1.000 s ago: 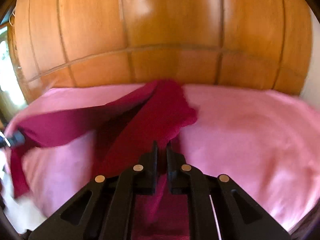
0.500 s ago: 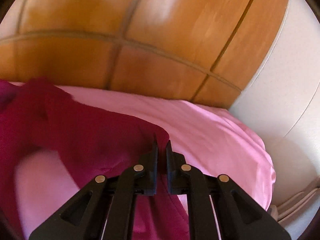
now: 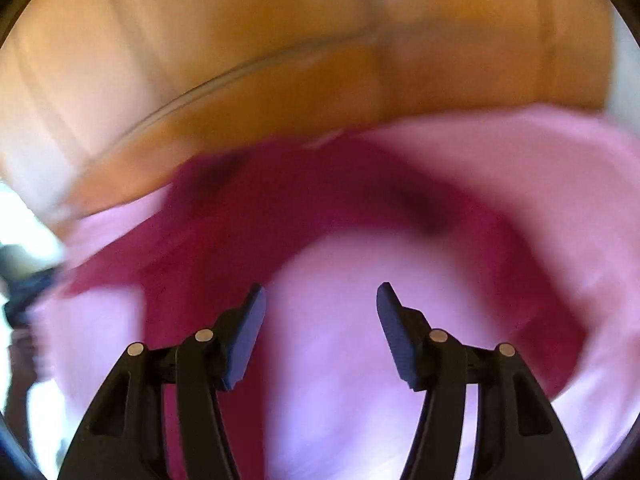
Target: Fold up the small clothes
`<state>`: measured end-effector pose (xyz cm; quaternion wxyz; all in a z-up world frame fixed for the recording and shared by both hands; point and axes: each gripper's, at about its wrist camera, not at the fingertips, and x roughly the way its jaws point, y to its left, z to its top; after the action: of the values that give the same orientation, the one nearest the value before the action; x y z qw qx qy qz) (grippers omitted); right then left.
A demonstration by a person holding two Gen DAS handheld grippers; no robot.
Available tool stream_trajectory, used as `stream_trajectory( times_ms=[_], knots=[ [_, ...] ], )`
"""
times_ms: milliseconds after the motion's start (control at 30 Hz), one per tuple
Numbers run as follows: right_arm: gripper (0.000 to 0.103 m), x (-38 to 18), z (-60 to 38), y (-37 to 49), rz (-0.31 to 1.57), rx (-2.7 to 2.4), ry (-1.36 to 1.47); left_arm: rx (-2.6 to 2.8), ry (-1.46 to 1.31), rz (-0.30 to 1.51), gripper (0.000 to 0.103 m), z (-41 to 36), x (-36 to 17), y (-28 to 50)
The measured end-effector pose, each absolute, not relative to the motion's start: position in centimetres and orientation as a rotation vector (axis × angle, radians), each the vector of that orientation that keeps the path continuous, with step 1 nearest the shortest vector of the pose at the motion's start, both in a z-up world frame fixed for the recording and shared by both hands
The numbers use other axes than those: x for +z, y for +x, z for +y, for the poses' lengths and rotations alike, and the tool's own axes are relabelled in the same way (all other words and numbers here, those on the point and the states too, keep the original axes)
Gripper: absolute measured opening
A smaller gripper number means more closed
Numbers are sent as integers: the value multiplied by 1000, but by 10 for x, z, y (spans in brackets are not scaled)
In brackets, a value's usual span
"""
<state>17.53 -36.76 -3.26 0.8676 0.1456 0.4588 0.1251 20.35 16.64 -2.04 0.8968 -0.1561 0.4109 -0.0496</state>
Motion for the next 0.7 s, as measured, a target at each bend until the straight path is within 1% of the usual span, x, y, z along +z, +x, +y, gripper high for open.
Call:
stream_trajectory(
  times_ms=[100,167,233,300,333,400,533,600,700],
  knots=[
    [48,-62,-321,140,1123,474,398,-285,-374,904,60,128,-43,174],
    [49,-74,-300,125,1175,522,394,-380,-403,950,60,100,-57,152],
    [49,-78,-289,116,1173,534,395,-448,-433,977,58,77,-67,148],
    [26,-76,-287,115,1156,559,431,-507,-474,1005,58,58,-78,137],
    [10,-73,-283,117,1154,579,442,-524,-499,1018,58,51,-81,133],
    [8,-64,-281,119,1127,573,393,-565,-553,1042,58,37,-87,127],
    [7,-40,-311,113,993,486,329,-635,-609,1058,58,18,-89,126],
    [7,-24,-341,110,917,369,292,-659,-609,1070,58,8,-90,121],
    [7,-19,-372,118,861,183,186,-691,-608,1083,58,-11,-93,111]
  ],
)
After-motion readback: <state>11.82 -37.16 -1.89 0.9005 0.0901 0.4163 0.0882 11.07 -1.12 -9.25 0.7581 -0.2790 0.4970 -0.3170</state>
